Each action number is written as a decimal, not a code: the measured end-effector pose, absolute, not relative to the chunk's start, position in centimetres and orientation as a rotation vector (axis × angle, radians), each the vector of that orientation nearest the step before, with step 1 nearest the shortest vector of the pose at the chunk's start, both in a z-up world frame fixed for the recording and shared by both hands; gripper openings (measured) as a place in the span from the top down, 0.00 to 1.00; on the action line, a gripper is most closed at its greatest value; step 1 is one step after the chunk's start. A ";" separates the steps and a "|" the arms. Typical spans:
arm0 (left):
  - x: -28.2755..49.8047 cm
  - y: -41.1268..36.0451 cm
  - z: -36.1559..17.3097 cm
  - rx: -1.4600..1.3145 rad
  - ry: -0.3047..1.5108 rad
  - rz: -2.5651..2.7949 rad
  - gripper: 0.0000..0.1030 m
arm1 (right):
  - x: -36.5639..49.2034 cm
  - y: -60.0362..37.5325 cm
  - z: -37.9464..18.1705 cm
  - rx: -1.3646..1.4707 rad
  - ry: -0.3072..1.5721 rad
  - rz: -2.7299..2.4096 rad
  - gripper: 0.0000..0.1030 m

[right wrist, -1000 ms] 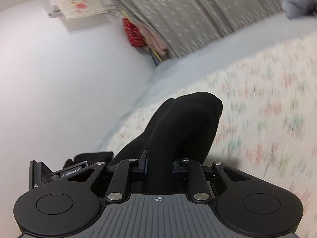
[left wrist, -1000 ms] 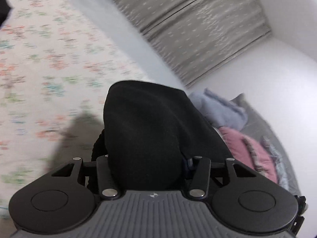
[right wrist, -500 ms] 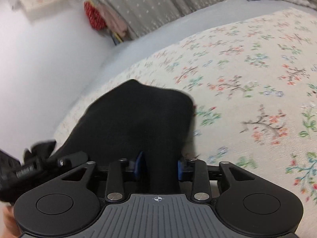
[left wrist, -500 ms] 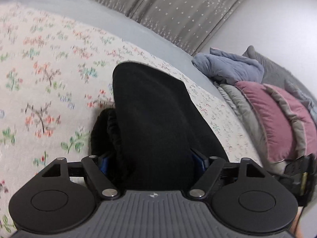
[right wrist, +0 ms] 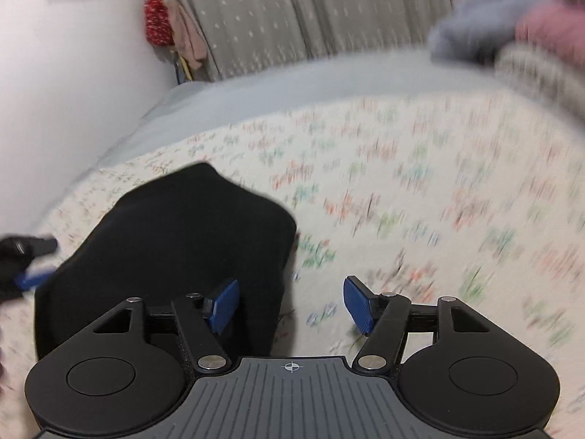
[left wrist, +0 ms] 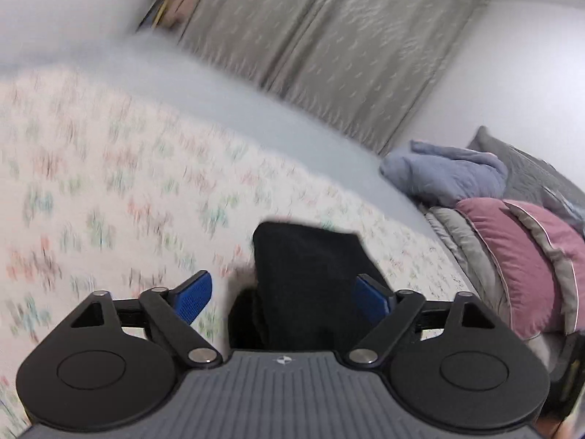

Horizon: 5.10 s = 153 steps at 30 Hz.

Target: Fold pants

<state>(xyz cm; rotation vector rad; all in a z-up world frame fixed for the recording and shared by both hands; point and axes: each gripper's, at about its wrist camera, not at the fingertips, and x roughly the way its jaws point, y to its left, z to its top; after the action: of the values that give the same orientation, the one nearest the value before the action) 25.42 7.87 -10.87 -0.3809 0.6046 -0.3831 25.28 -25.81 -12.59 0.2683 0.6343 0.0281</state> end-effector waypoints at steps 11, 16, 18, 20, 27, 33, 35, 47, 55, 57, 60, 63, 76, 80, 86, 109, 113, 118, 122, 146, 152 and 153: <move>24.7 1.0 -14.2 0.009 0.626 -0.439 0.33 | 26.9 -21.4 -14.6 0.121 0.735 0.110 0.71; 25.8 1.1 -14.8 -0.018 0.651 -0.440 0.33 | 27.5 -21.4 -16.0 0.156 0.779 0.106 0.71; 25.8 1.1 -14.7 -0.015 0.648 -0.442 0.33 | 27.4 -21.2 -16.2 0.152 0.777 0.104 0.71; 25.8 1.3 -14.6 -0.022 0.640 -0.450 0.33 | 27.3 -21.1 -16.2 0.145 0.774 0.101 0.70; 24.5 1.3 -12.4 -0.002 0.616 -0.406 0.28 | 25.4 -20.2 -14.0 0.128 0.729 0.114 0.62; 22.3 2.1 -10.4 0.028 0.629 -0.325 0.25 | 22.9 -18.8 -11.0 0.109 0.650 0.126 0.57; 21.4 2.7 -10.1 0.026 0.634 -0.312 0.25 | 22.0 -18.0 -10.2 0.091 0.639 0.137 0.57; 15.8 5.5 -6.6 0.003 0.626 -0.278 0.24 | 15.4 -14.5 -5.5 0.101 0.532 0.113 0.49; 12.6 5.5 -4.5 0.008 0.567 -0.294 0.22 | 10.6 -14.4 -5.1 0.243 0.488 0.049 0.49; 11.9 5.6 -4.2 0.008 0.548 -0.291 0.20 | 9.7 -14.2 -5.0 0.258 0.475 0.042 0.47; 11.7 5.7 -4.5 0.023 0.536 -0.272 0.19 | 8.7 -14.3 -5.1 0.282 0.463 0.028 0.44; 12.1 5.9 -5.3 0.000 0.571 -0.270 0.19 | 8.4 -14.3 -5.9 0.317 0.473 0.013 0.44; 11.7 5.7 -6.5 -0.055 0.636 -0.261 0.16 | 8.4 -12.8 -6.4 0.244 0.471 0.010 0.42; 10.9 6.2 -6.9 -0.066 0.648 -0.224 0.12 | 7.9 -12.3 -6.1 0.213 0.461 0.021 0.38; 9.8 6.6 -6.4 -0.058 0.638 -0.201 0.00 | 7.0 -11.9 -5.6 0.166 0.440 0.023 0.17; 10.5 5.8 -7.5 -0.005 0.664 -0.173 0.00 | 8.1 -12.3 -7.5 0.115 0.512 -0.053 0.00; 10.6 5.6 -7.6 0.008 0.663 -0.170 0.00 | 8.2 -12.2 -7.8 0.109 0.517 -0.051 0.00; 10.8 5.4 -7.8 0.024 0.669 -0.167 0.00 | 8.4 -11.9 -8.1 0.101 0.528 -0.047 0.00; 10.8 5.5 -7.9 0.019 0.670 -0.168 0.00 | 8.3 -11.8 -8.2 0.101 0.530 -0.046 0.00; 11.1 5.3 -8.2 0.003 0.697 -0.191 0.00 | 8.4 -12.0 -8.4 0.100 0.538 -0.048 0.00; 11.1 5.1 -8.3 0.016 0.692 -0.191 0.00 | 8.3 -12.0 -8.4 0.100 0.537 -0.048 0.00; 11.1 5.1 -8.3 0.018 0.692 -0.191 0.00 | 8.4 -12.0 -8.4 0.100 0.538 -0.048 0.00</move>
<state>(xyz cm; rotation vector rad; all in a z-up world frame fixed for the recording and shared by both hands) 11.10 5.11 -8.27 0.0178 0.6923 -0.1908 8.36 -12.01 -8.41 0.0997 0.5376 -0.0480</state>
